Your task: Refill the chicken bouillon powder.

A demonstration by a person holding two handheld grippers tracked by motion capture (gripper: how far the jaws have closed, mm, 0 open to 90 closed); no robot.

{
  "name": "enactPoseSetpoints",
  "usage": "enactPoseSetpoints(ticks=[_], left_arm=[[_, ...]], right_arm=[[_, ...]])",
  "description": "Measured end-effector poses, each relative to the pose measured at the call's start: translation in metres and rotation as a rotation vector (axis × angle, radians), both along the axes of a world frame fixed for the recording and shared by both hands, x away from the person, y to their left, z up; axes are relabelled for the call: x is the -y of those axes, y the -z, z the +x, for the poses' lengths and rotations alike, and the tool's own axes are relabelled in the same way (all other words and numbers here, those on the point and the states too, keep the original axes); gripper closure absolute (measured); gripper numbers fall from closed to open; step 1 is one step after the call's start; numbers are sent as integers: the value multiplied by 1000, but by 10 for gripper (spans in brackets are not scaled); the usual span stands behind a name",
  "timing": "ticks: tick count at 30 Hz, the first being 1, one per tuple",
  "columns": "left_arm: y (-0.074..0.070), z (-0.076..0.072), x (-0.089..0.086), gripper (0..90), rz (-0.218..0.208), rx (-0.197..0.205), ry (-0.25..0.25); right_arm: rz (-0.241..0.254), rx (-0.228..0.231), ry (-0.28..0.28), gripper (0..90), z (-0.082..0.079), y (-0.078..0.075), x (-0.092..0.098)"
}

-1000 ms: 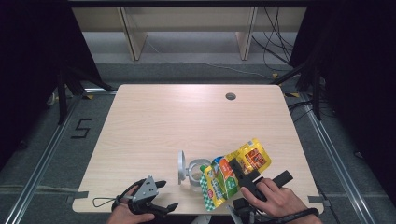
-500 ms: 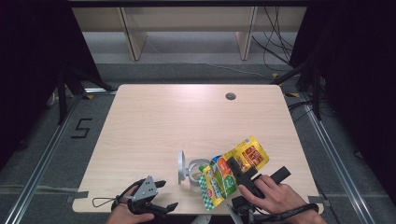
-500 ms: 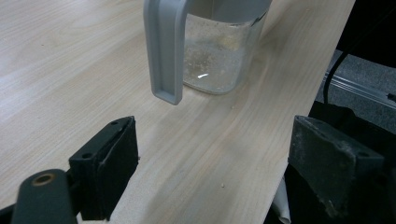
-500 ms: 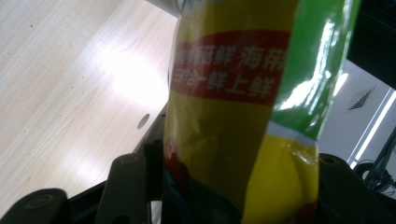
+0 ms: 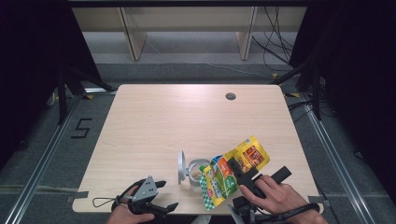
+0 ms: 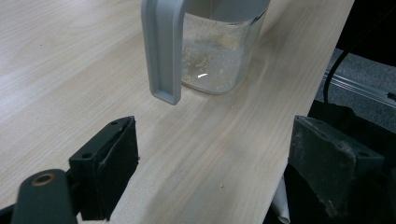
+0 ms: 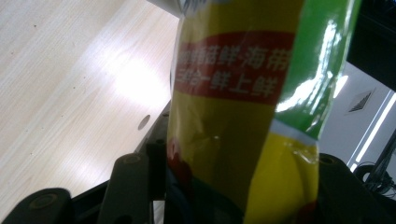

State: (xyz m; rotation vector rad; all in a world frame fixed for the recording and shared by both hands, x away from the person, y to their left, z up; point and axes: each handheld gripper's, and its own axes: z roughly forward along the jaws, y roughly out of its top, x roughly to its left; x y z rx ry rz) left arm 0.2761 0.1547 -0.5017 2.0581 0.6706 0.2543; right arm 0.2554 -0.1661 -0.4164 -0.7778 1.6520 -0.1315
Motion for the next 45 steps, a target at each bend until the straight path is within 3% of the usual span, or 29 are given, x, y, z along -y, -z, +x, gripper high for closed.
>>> enactPoseSetpoints(ticks=[2, 5, 6, 7, 19, 20, 23, 26, 29, 40, 43, 44, 45], left_arm=[[0, 1, -1, 154, 18, 7, 4], [0, 1, -1, 153, 17, 7, 2], [0, 0, 0, 154, -5, 0, -3], [0, 1, -1, 154, 19, 7, 3], [0, 0, 0, 154, 5, -12, 12], [-1, 1, -1, 154, 18, 9, 25], [0, 1, 0, 154, 9, 19, 16], [-1, 1, -1, 153, 22, 6, 25], [0, 0, 0, 153, 8, -16, 12], [0, 1, 1, 153, 17, -11, 9], [-1, 2, 0, 154, 27, 9, 22], [0, 1, 1, 153, 14, -14, 6], [1, 0, 2, 154, 4, -8, -2]], right_arm=[[-3, -1, 1, 539, -1, 0, 0], [-22, 1, 3, 539, -2, -3, -1], [-21, 0, 5, 539, -2, -3, -1], [-13, 1, 3, 539, -1, -3, -1], [-8, -13, 1, 540, -1, -2, 0], [-15, -14, 0, 540, -1, -1, 0], [-33, -25, -4, 543, -2, -1, -1], [-32, -24, -5, 544, -1, -2, -1], [-31, -24, -3, 544, -2, -4, -1], [-36, -16, -6, 545, -3, -6, 2], [-39, -23, -2, 545, -3, -7, 2], [-38, -21, -3, 545, -3, -8, 3], [-34, -22, -4, 545, -3, -7, 3]])
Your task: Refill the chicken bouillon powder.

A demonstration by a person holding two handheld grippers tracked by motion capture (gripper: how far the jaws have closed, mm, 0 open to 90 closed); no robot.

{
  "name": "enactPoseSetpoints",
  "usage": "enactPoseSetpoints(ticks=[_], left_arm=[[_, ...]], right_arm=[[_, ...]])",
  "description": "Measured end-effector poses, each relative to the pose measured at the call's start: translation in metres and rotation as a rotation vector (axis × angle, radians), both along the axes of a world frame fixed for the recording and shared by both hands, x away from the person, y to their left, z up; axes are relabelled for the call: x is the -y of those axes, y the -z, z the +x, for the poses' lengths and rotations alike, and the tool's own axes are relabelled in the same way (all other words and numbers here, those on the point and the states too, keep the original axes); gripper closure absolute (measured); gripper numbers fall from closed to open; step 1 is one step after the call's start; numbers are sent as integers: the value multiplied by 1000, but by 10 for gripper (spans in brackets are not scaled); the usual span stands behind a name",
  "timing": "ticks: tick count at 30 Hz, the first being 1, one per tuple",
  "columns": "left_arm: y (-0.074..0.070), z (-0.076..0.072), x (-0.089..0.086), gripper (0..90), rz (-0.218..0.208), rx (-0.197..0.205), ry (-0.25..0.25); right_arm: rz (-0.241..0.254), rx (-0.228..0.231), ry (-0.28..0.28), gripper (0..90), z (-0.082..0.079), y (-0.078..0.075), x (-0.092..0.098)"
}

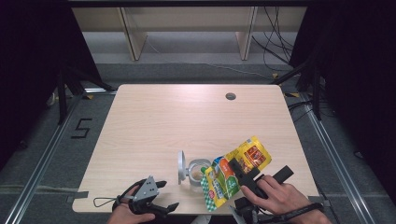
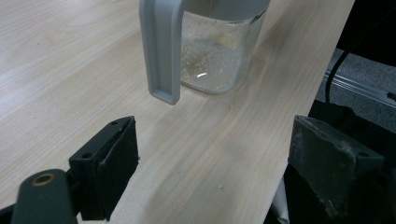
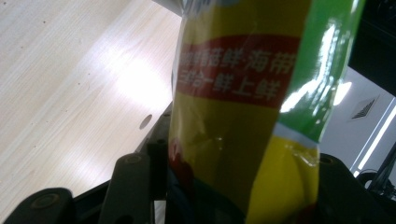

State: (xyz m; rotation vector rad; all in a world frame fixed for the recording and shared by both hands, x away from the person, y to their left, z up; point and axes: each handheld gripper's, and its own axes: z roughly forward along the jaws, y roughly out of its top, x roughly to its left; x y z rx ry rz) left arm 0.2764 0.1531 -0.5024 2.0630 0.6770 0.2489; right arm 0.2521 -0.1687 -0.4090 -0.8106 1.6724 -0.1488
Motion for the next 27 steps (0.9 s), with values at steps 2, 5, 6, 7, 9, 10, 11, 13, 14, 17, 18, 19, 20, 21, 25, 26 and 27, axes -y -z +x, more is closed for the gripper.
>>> enactPoseSetpoints(ticks=[2, 5, 6, 7, 9, 10, 11, 13, 14, 17, 18, 19, 20, 21, 25, 26, 27], left_arm=[[0, 0, 0, 153, 1, 0, 0], [-1, 0, -1, 153, 12, -4, 9], [-1, 1, -1, 153, 12, -5, 12], [-1, 1, -1, 154, 11, -4, 8], [-1, 1, -1, 153, 11, -3, 9], [-1, 1, -1, 153, 11, -3, 8], [-1, 1, -1, 154, 10, -7, 11], [-1, 1, -1, 154, 9, -7, 11], [-1, 1, -1, 154, 12, -6, 13], [-1, 1, -1, 154, 11, -7, 11], [-1, 1, -1, 154, 11, -7, 12], [-1, 1, -1, 153, 11, -5, 10], [-1, 1, -1, 153, 17, -4, 10], [-1, 1, -1, 154, 12, -3, 10], [-1, 1, -1, 154, 7, -4, 7], [-1, 1, -1, 154, 7, -6, 7], [-1, 1, -1, 154, 7, -6, 8]], right_arm=[[-8, 3, -4, 545, 0, -1, 0], [-13, 11, -8, 545, -1, -1, 0], [-13, 10, -7, 545, 0, -2, -1], [-13, 2, -2, 545, 0, -2, -1], [-20, 9, -5, 546, 0, -2, -1], [-17, 8, -5, 546, 0, -3, -1], [-17, 16, -3, 545, 0, -3, -1], [-31, 11, 0, 546, 0, -4, -1], [-35, 24, -4, 546, 0, -4, -1], [-26, 13, -5, 546, 0, -5, -1], [-29, 20, -7, 546, 0, -5, -1], [-27, 18, -7, 546, 0, -6, -1], [-27, 20, -7, 546, 0, -6, -1], [-34, 22, -6, 546, 0, -6, -1], [-34, 18, -9, 546, 1, -6, -2], [-44, 12, -8, 546, 1, -6, -2], [56, 14, 84, 546, -3, -1, 4]])
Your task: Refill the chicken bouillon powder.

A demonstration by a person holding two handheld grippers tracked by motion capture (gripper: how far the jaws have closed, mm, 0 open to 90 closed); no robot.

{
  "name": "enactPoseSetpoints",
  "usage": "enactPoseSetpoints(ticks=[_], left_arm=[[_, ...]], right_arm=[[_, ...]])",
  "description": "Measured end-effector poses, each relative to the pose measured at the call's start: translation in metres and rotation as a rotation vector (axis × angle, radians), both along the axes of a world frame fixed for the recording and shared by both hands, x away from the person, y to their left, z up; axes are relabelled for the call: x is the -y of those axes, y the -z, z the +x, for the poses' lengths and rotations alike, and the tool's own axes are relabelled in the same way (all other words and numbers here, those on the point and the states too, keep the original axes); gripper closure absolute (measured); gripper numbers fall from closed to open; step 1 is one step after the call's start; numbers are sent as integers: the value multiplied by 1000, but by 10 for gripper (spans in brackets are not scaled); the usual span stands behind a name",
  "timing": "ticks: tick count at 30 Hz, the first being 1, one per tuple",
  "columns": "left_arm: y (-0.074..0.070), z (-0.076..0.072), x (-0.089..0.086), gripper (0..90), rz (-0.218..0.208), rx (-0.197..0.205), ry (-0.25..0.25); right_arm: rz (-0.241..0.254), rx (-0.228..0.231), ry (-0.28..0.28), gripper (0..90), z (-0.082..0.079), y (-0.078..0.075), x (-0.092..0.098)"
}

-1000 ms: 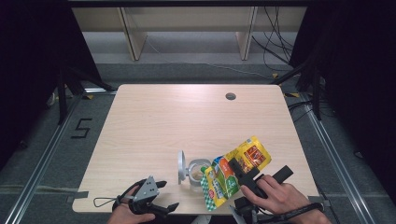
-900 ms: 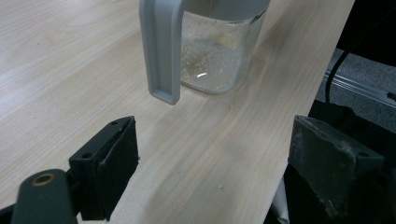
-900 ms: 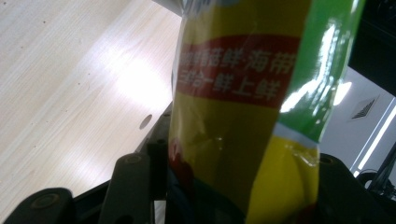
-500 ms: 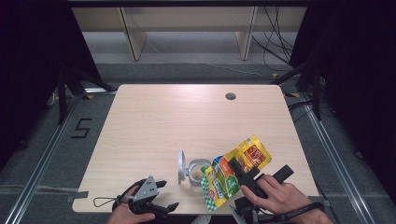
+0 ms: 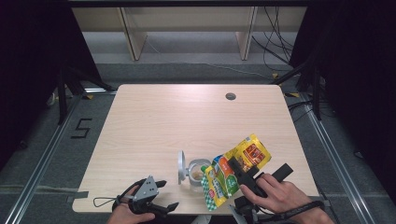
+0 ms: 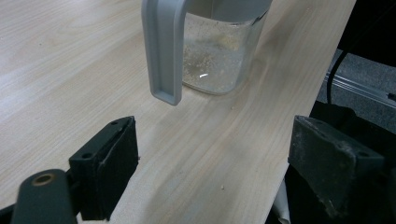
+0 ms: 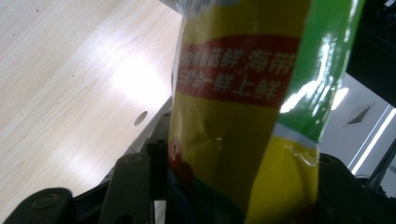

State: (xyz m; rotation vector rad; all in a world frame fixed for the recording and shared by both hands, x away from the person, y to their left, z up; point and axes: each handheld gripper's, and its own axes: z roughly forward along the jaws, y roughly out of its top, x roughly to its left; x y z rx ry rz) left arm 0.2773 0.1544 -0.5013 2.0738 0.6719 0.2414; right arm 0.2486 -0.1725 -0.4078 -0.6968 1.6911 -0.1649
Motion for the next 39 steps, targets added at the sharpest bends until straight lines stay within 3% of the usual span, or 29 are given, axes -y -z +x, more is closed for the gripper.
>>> enactPoseSetpoints(ticks=[2, 4, 5, 7, 9, 10, 12, 16, 17, 19, 24, 26, 27, 34, 39], left_arm=[[-1, 1, -1, 153, 12, 24, 16], [-1, 1, -1, 154, 10, 25, 15], [-1, 1, -1, 153, 10, 24, 13], [0, 0, 0, 153, -2, 2, -3], [0, 1, 0, 153, 3, 11, 8], [-1, 1, -1, 153, 9, 24, 18], [0, 0, 0, 153, 2, 3, 5], [-1, 2, -1, 153, 11, 23, 17], [0, 0, 0, 153, -8, 2, 1], [0, 1, 0, 153, -5, -4, 4], [0, 0, 0, 153, -8, 2, 2], [0, 1, 0, 153, -6, 11, 7], [0, 0, 0, 153, -8, -6, -3], [1, 0, 0, 153, -13, 5, -8], [0, 1, -1, 153, 14, 17, -9]], right_arm=[[38, 4, 39, 546, -2, 2, 2], [44, 1, 47, 546, -3, 3, 3], [-146, 20, -121, 546, 5, -7, -7], [-162, 9, -119, 546, 5, -7, -8], [-172, 15, -135, 546, 5, -7, -8], [-156, 20, -128, 546, 5, -6, -7], [-151, 20, -122, 546, 4, -6, -6], [-160, 13, -117, 547, 4, -6, -6], [-175, 28, -128, 550, 4, -7, -7], [-176, 20, -133, 552, 4, -7, -7], [-174, 19, -137, 554, 4, -7, -7], [-150, 19, -125, 554, 4, -5, -5], [-161, 14, -122, 554, 4, -5, -6], [-175, 21, -139, 555, 3, -6, -8], [-158, 28, -128, 557, 3, -6, -6]])
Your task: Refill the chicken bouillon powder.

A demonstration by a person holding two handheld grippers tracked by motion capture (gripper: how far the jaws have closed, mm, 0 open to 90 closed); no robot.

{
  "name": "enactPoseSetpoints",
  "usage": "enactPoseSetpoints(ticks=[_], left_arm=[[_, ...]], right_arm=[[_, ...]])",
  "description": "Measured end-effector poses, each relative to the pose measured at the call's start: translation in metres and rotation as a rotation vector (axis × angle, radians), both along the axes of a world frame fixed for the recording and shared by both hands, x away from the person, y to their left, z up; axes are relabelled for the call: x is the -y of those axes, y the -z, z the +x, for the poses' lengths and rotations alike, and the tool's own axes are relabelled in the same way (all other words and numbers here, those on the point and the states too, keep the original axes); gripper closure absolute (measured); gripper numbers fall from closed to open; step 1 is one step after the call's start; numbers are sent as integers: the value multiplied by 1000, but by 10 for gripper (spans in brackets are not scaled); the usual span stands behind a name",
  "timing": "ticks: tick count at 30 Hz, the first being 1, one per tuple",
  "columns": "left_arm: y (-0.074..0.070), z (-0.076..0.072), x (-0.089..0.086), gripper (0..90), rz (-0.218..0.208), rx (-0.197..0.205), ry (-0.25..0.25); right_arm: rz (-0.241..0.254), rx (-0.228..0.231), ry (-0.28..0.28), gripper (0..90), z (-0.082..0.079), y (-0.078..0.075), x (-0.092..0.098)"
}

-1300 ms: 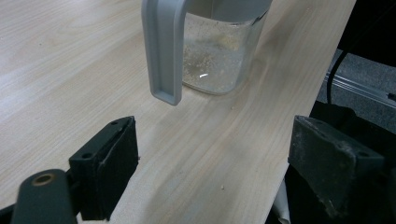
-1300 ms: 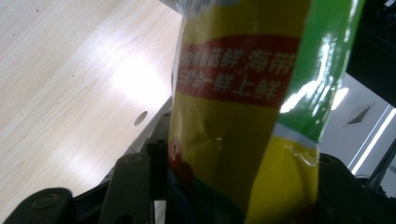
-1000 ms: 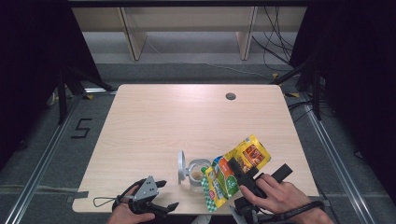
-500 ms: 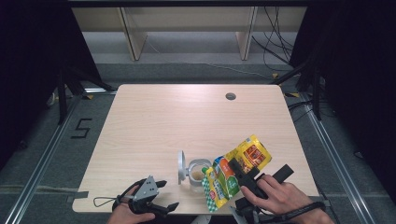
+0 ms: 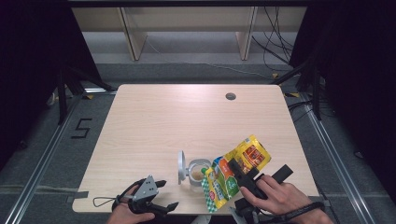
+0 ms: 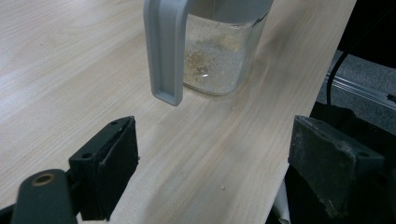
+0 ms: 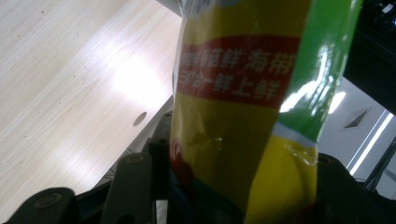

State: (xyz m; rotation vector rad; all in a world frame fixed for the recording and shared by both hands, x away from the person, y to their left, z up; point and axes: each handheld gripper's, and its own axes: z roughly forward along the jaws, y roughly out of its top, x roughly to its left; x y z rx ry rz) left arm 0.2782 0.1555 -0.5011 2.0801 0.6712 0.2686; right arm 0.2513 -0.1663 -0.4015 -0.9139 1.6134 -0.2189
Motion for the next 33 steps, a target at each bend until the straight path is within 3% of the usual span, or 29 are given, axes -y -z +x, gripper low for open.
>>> enactPoseSetpoints(ticks=[3, 4, 6, 11, 15, 16, 17, 19, 20, 22, 27, 28, 32, 33], left_arm=[[1, 0, 0, 153, -8, 4, -2], [1, 0, 1, 153, -27, 0, -4], [0, 0, 1, 153, -20, -19, 8], [1, -1, 2, 153, -41, -4, -10], [0, 2, -1, 152, -7, 15, 6], [1, -1, 1, 152, -43, -14, -18], [0, 0, 0, 152, -19, -13, -14], [1, 0, 1, 152, -32, -12, -14], [1, 1, -1, 152, -7, -3, -9], [0, 1, -1, 152, 0, -3, -12], [0, 0, -1, 152, -16, -14, -14], [0, 1, -2, 152, 2, -7, -10], [0, 1, -1, 152, -2, -3, -12], [0, 1, -1, 152, -2, -2, -13]], right_arm=[[-20, 0, -10, 558, 1, -2, 0], [-7, -3, 1, 558, 0, -1, 1], [-7, -5, 6, 559, 0, -2, 2], [-7, 7, 0, 559, 0, -3, 3], [-16, 7, -4, 559, -1, -3, 3], [-18, -5, 0, 559, 0, -3, 3], [-16, 6, -4, 560, -1, -3, 3], [-18, 4, 2, 560, -1, -2, 2], [-19, 5, 1, 560, -1, -2, 2], [-28, 0, -4, 569, 0, -2, 1], [-26, -2, -2, 570, 0, -1, 1], [-27, -5, -2, 570, 1, -1, 0], [-22, 3, -6, 570, 0, -2, 0], [12, -7, -10, 570, 0, -1, 0]])
